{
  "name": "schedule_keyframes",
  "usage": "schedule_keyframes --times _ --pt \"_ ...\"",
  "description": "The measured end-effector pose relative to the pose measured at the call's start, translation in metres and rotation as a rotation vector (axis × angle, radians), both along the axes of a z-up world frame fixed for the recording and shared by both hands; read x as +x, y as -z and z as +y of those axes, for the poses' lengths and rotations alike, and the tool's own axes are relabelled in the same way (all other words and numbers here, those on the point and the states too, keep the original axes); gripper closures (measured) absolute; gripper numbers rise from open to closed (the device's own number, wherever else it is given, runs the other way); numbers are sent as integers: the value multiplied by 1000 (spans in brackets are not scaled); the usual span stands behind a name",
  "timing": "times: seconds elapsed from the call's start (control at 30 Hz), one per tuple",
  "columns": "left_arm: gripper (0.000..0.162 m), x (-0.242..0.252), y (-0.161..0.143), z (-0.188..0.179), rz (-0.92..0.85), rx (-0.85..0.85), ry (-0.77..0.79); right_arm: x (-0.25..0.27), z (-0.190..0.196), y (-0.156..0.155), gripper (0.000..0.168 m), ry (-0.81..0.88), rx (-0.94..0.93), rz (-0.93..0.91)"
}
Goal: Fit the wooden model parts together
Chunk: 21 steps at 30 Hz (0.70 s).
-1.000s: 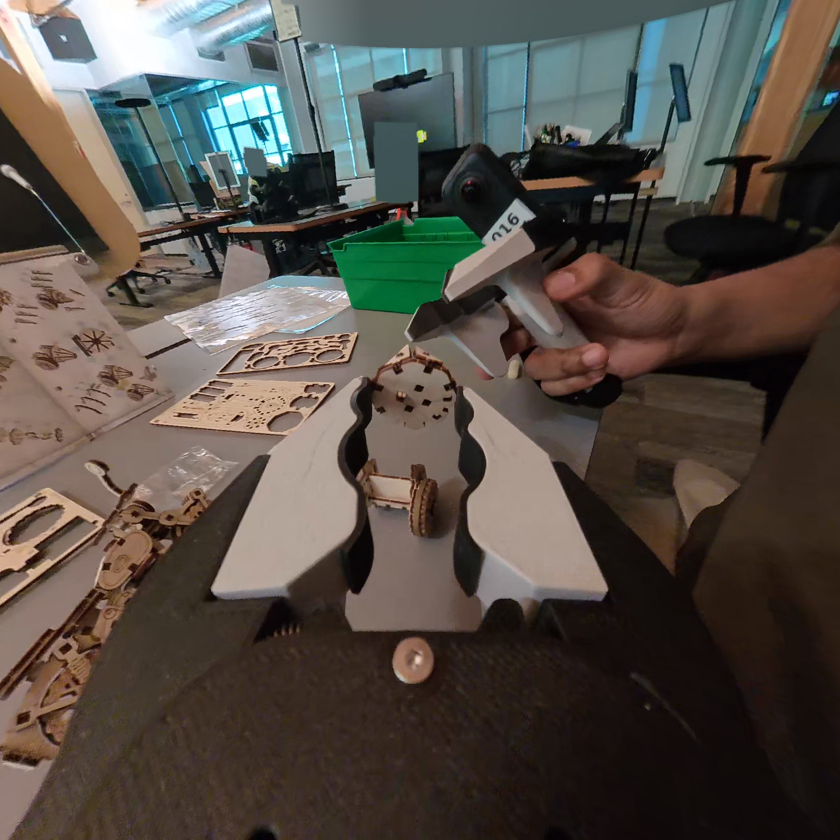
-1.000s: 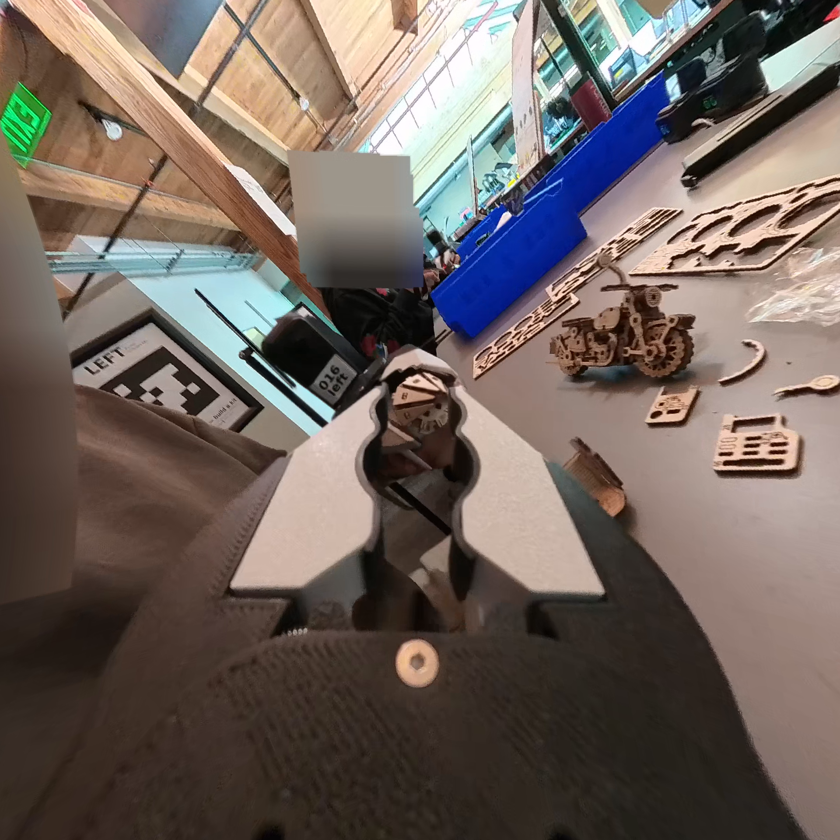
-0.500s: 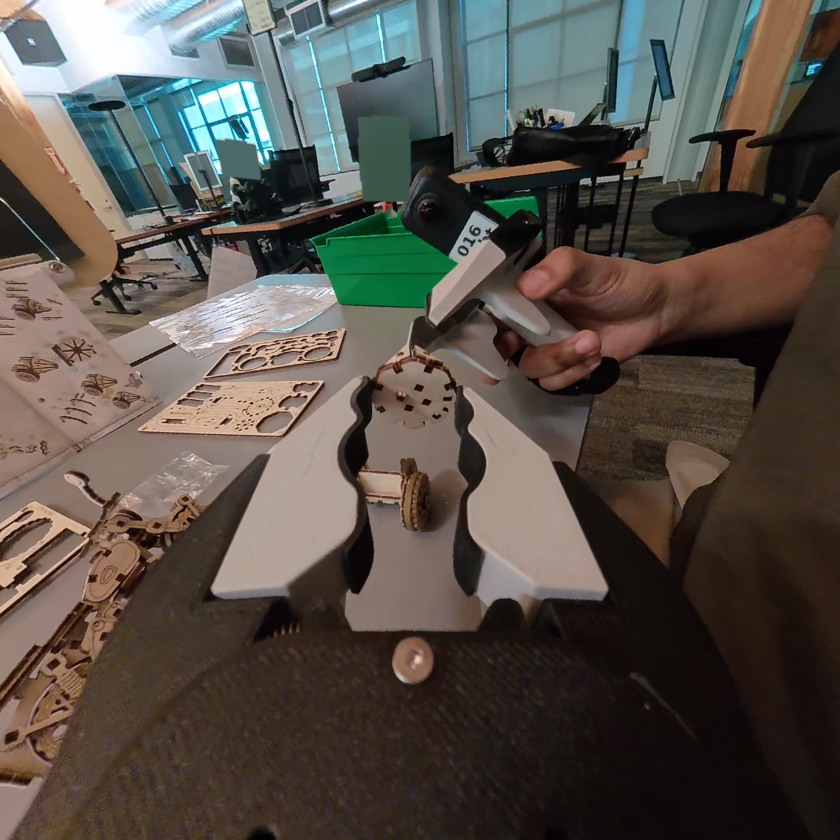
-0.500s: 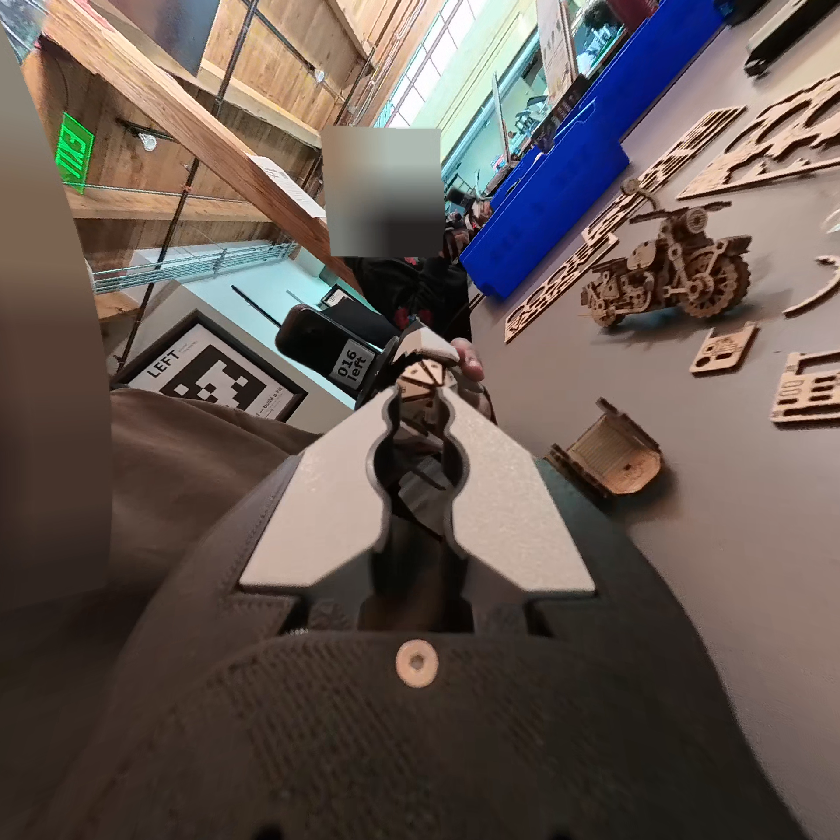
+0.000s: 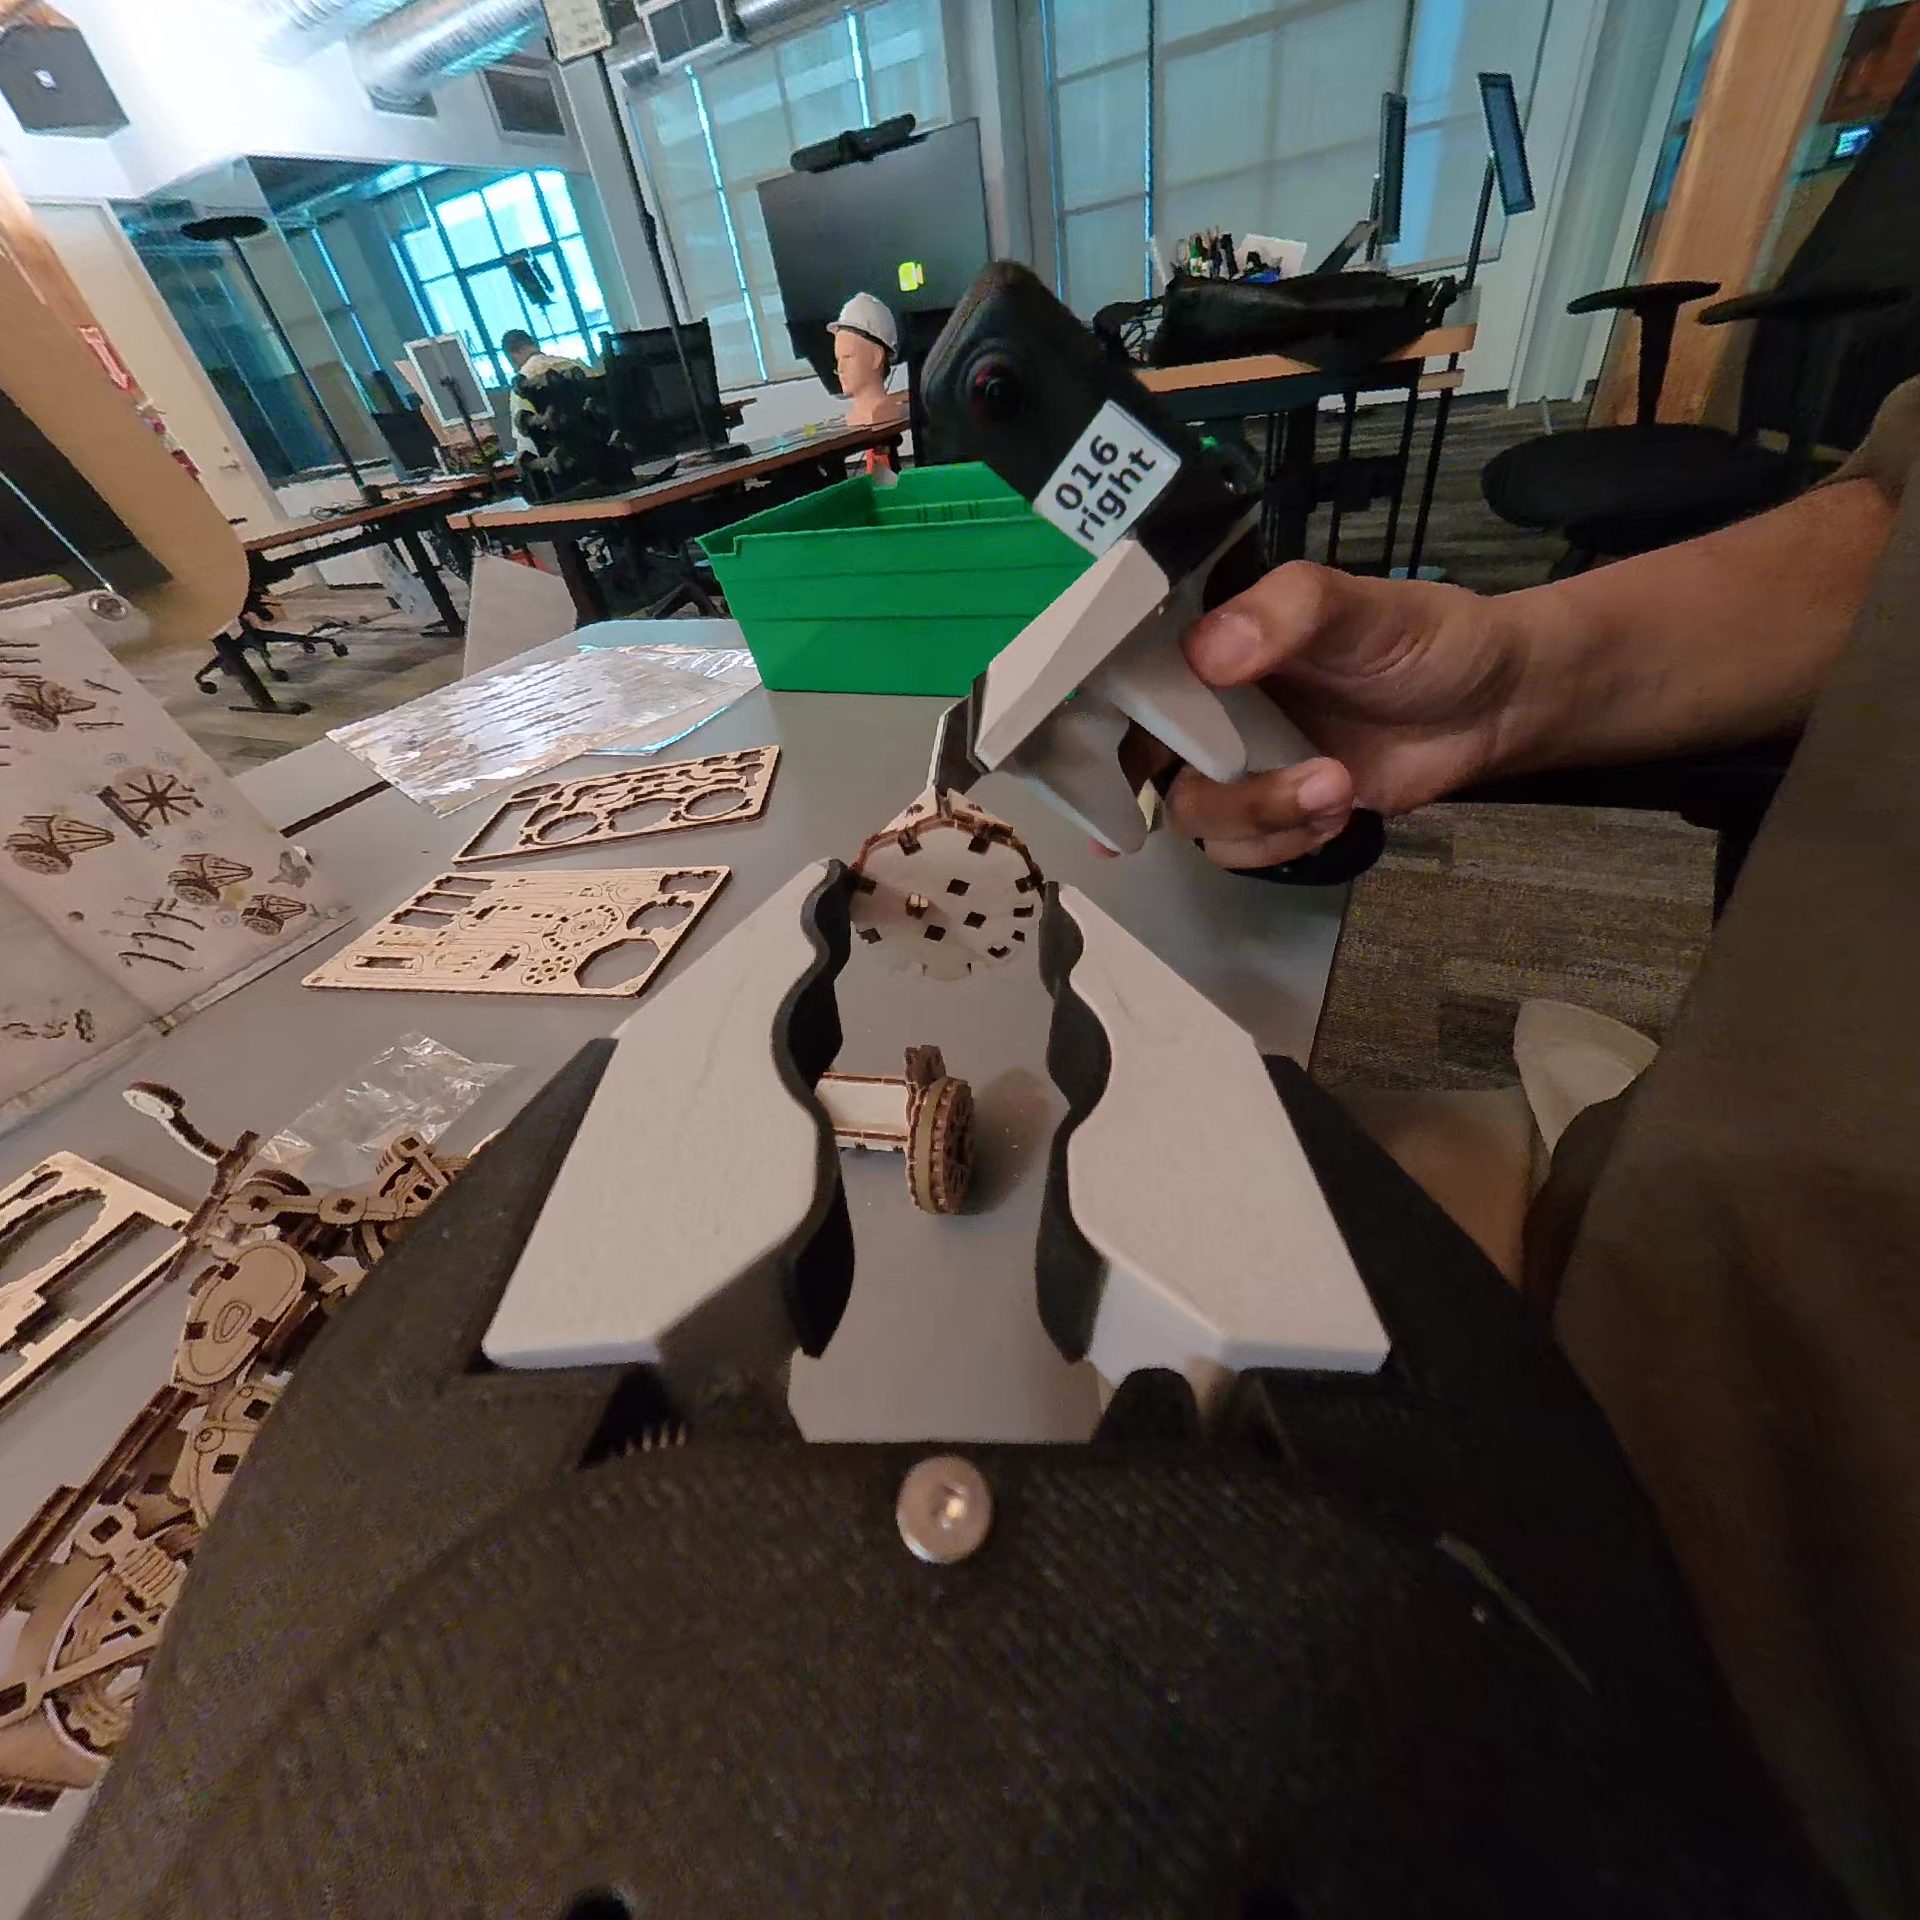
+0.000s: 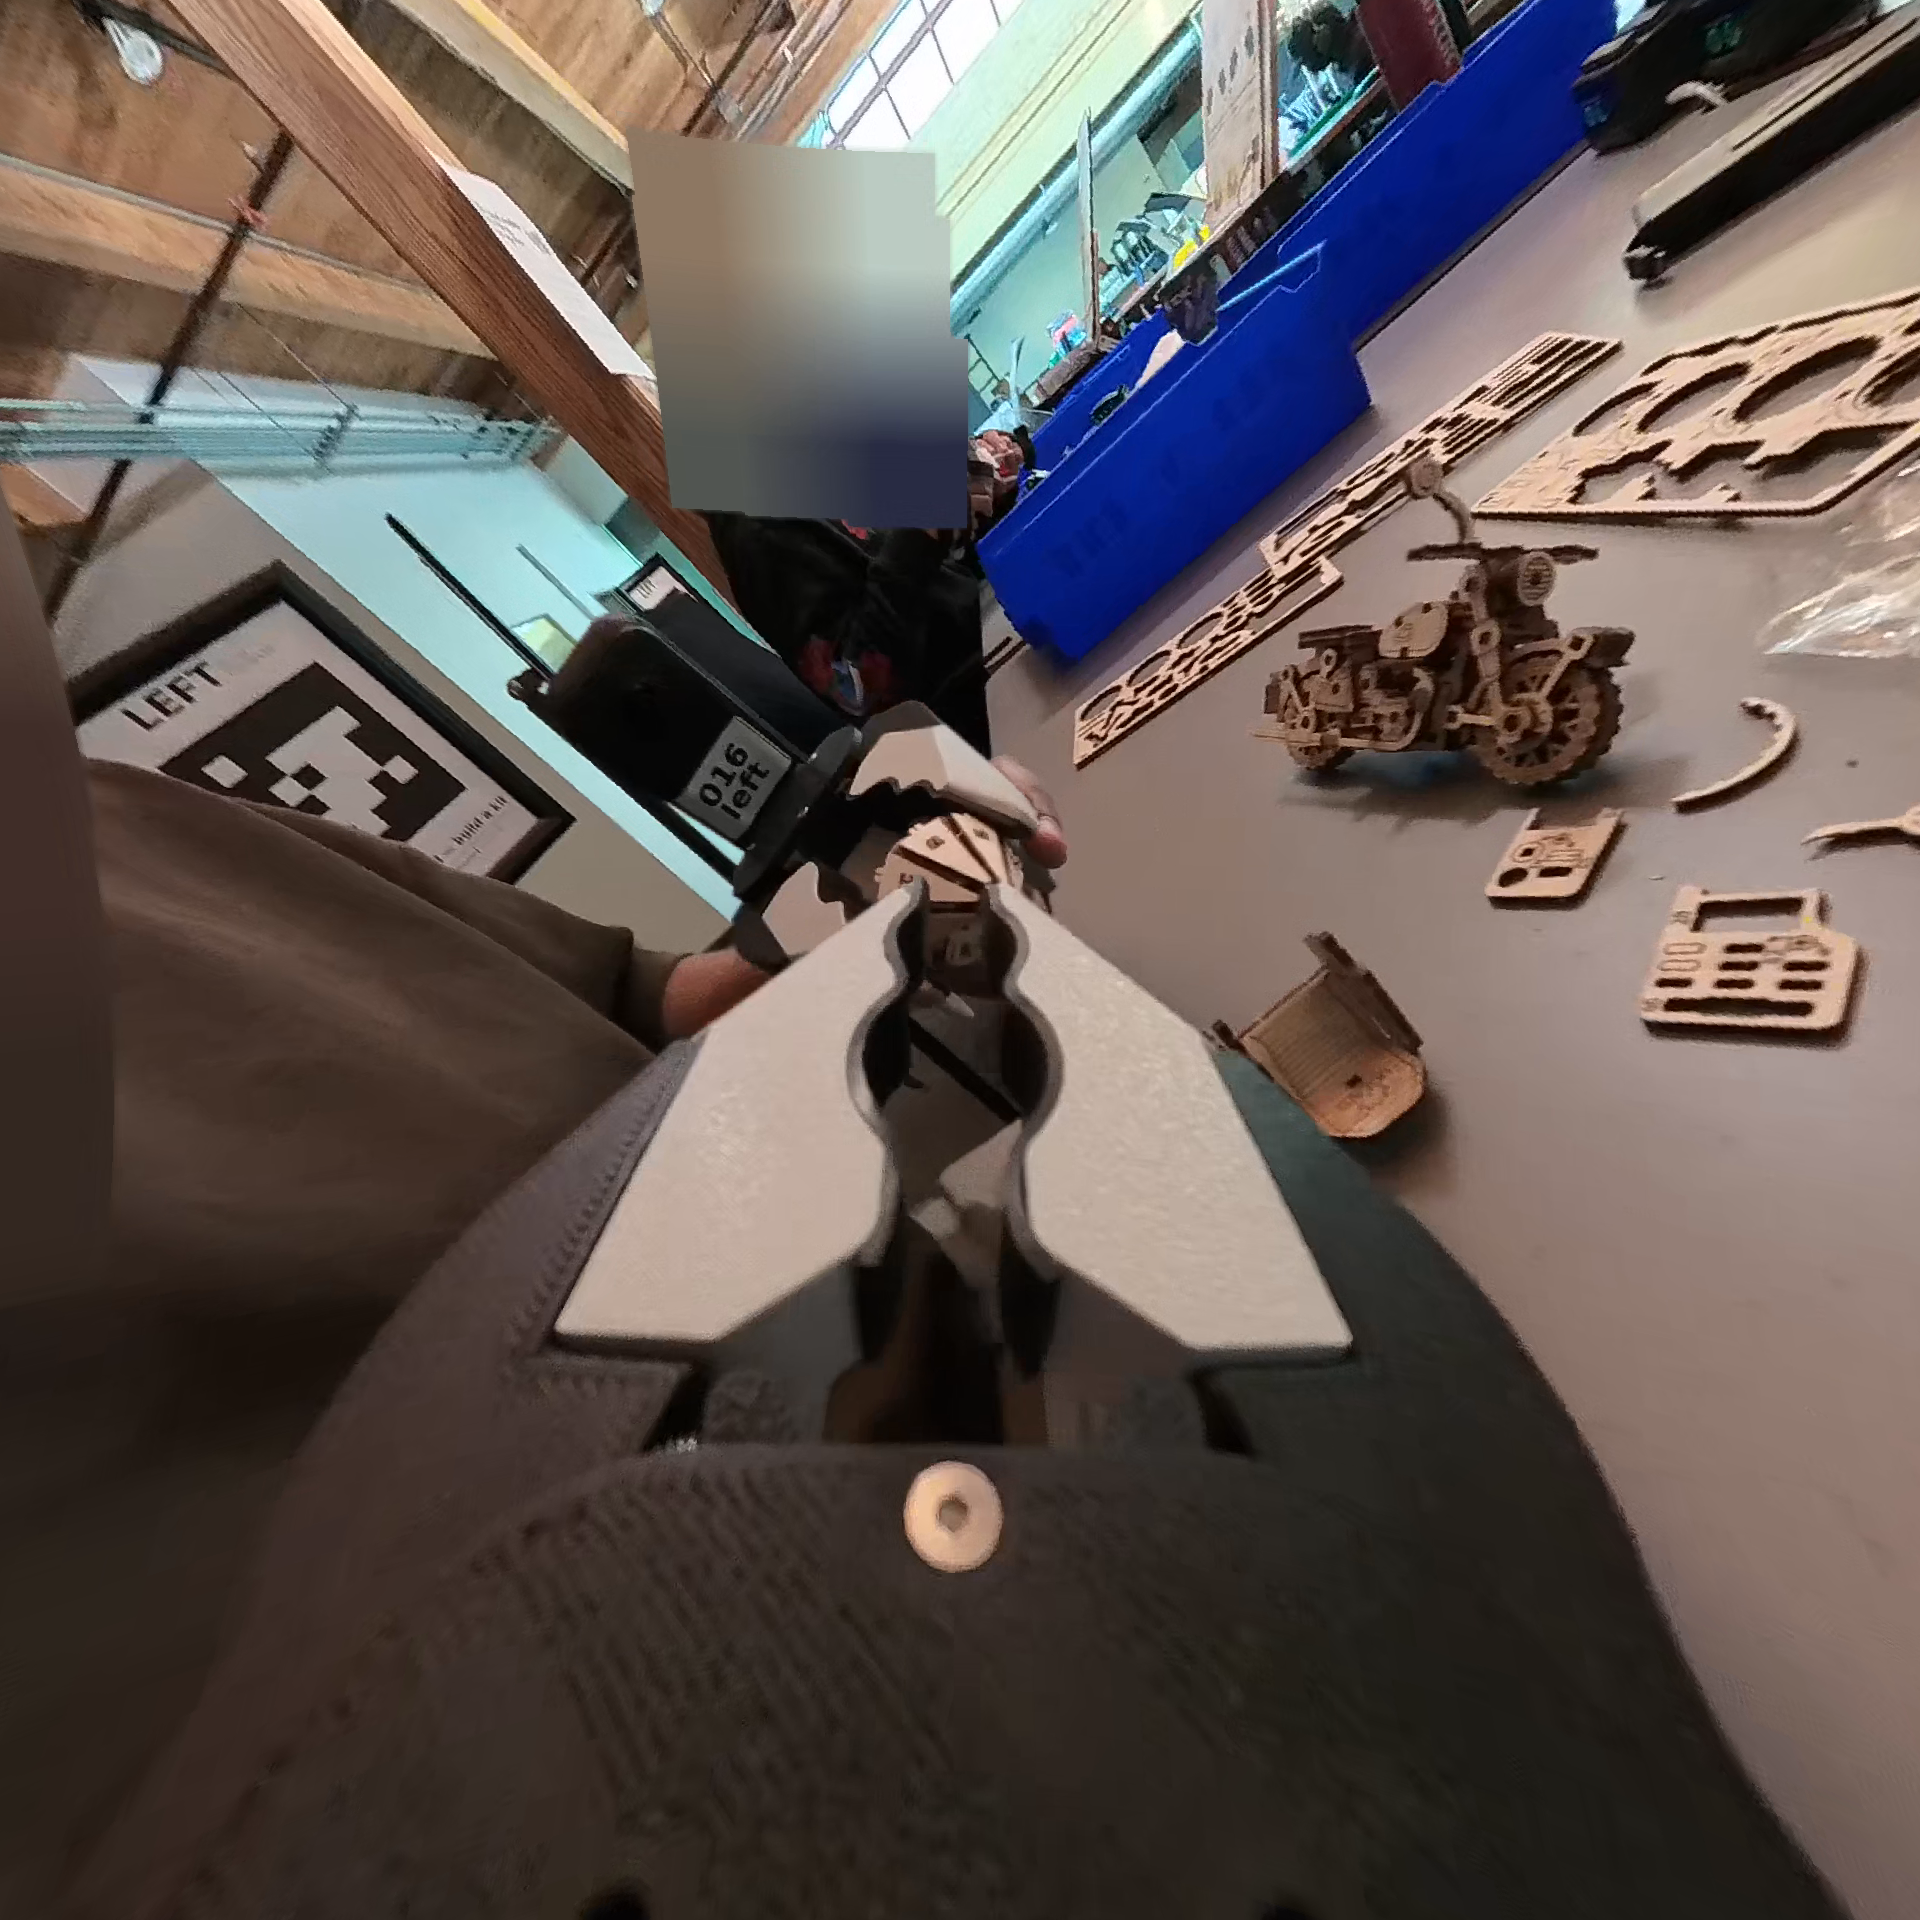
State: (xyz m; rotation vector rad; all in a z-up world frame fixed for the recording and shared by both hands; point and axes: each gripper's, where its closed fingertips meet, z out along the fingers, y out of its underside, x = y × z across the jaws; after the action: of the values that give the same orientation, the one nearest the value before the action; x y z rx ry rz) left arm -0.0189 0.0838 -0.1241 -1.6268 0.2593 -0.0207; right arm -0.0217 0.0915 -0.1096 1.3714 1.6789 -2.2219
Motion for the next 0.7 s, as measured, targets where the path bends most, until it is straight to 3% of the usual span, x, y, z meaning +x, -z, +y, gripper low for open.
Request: schedule_keyframes --times 0.37,0.7 --pt "128 -1 6 1 21 -39 -15 0 0 5 159 52 218 73" --pt "128 -6 17 5 93 -110 -67 0 3 6 160 64 267 83"
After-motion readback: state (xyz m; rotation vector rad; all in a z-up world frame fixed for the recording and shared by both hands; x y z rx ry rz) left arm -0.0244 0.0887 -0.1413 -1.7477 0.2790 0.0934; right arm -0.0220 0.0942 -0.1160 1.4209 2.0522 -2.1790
